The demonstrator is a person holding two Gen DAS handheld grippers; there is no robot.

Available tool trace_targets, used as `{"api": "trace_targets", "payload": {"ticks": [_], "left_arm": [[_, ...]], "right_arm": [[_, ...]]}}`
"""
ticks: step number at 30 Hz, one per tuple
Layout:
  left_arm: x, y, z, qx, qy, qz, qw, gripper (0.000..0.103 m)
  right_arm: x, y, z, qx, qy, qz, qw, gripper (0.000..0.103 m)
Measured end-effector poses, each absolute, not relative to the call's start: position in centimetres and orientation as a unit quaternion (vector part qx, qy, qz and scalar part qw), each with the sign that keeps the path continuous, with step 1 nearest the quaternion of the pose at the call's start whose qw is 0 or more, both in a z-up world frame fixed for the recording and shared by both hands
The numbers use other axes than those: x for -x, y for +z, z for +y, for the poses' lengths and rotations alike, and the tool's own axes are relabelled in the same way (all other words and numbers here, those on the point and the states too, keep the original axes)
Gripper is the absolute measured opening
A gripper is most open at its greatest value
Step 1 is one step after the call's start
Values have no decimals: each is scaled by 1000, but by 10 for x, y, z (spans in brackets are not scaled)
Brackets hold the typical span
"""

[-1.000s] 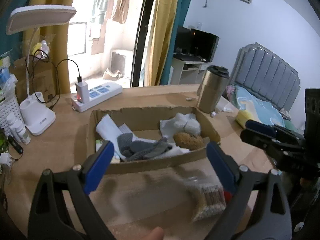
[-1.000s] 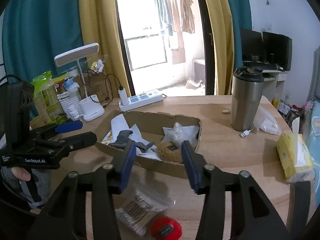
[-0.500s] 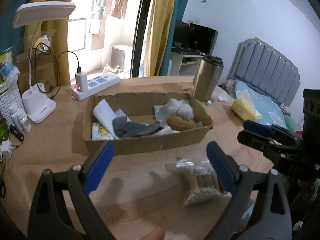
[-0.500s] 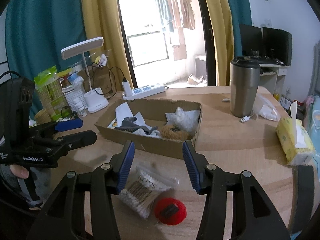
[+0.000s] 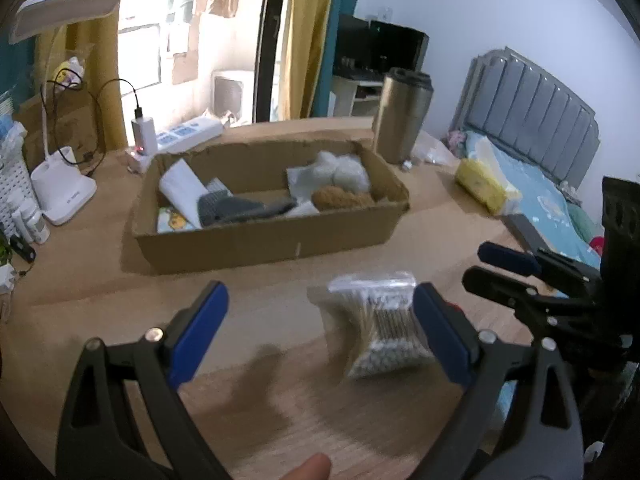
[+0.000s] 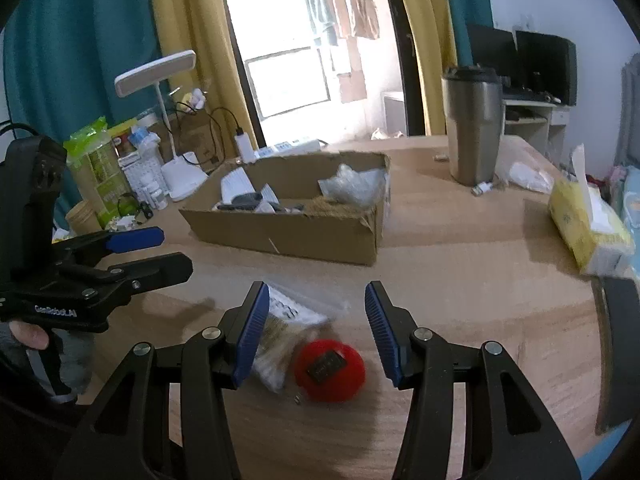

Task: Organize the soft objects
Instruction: 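Grasp the red round pouch with the right tool while the left tool reaches the cotton swab bag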

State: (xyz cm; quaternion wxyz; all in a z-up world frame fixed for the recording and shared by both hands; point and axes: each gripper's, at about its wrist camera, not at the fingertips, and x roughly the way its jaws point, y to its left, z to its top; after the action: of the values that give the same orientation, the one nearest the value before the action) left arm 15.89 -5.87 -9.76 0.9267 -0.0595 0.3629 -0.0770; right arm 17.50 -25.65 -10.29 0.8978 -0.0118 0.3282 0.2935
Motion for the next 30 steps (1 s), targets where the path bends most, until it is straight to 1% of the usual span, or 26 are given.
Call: {"api": "trace_targets", "payload": {"ticks": [16, 25, 26, 28, 30], "left_arm": [[-166, -116, -76, 41, -84, 397, 913, 95], [-175, -128, -92, 27, -94, 418, 903, 95], [-176, -128, -94, 25, -95, 419, 903, 95], [-180, -130, -101, 14, -100, 422, 901, 95], [-183, -133, -107, 3, -103, 426, 899, 95]], "right_arm": [[-178, -145, -255, 27, 286, 379, 880, 53], [-183, -157, -265, 32, 271, 388, 880, 52], [-184, -157, -267, 31, 269, 387, 881, 52], [-186, -157, -273, 28, 266, 387, 882, 43], [-188, -156, -279, 28, 263, 385, 884, 39]]}}
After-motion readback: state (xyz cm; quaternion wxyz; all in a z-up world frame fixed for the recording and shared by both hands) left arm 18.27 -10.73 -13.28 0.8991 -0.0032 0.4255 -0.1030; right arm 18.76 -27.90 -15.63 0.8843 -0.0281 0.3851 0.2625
